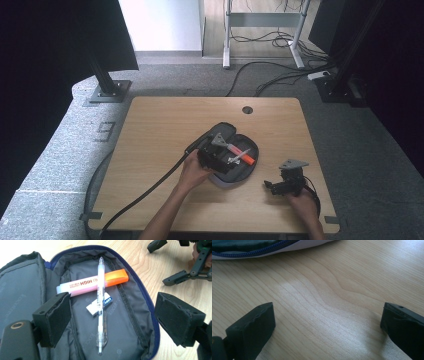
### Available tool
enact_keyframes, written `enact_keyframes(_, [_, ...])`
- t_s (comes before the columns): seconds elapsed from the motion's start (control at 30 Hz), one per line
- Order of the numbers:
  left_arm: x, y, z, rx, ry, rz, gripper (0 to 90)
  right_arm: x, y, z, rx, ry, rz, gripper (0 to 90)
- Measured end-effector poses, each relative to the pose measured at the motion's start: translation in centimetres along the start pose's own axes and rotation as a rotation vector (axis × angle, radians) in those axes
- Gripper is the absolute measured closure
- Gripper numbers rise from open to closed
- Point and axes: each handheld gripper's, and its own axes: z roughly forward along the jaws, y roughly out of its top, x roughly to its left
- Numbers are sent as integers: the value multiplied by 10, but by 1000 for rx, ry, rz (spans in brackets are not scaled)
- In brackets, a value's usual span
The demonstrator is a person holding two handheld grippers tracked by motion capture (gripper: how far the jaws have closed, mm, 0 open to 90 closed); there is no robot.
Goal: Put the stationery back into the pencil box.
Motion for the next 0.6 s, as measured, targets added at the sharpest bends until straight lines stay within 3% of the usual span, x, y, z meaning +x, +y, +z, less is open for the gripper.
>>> enact_keyframes(0.6, [5,-16,-34,-44,15,-31,141,0,0,0,0,0,-1,0])
